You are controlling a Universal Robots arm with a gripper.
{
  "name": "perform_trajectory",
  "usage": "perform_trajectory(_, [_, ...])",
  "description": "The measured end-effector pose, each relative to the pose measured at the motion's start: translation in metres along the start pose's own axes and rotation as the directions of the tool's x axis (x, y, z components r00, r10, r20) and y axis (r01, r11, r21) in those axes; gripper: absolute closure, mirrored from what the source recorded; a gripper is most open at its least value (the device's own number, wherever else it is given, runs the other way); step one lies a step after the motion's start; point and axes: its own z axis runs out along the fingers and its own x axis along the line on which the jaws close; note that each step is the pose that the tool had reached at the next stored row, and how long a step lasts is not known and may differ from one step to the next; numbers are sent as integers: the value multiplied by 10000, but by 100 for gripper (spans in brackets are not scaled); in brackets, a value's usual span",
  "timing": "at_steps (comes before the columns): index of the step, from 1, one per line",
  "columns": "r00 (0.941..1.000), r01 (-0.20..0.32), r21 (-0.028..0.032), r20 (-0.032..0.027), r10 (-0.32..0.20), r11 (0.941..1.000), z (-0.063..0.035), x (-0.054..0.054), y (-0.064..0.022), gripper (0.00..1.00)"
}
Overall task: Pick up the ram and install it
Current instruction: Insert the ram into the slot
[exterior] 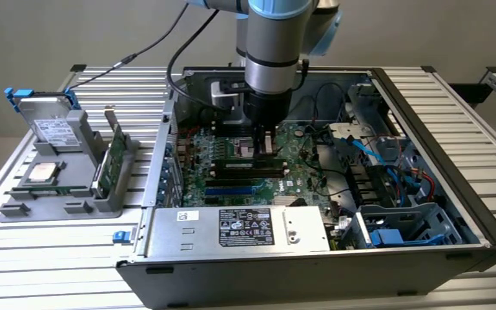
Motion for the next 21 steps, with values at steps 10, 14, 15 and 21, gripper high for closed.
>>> perform_trajectory(10, [10000, 23, 1, 0, -23, 10000, 23, 15, -10, 86])
perform_trajectory(14, [10000, 24, 0, -4, -24, 10000, 30, 19, -9, 86])
perform_trajectory(15, [10000, 24, 0, -2, -24, 10000, 32, 19, -10, 86])
perform_trajectory(21, [10000, 27, 0, -3, -27, 10000, 44, 18, -15, 86])
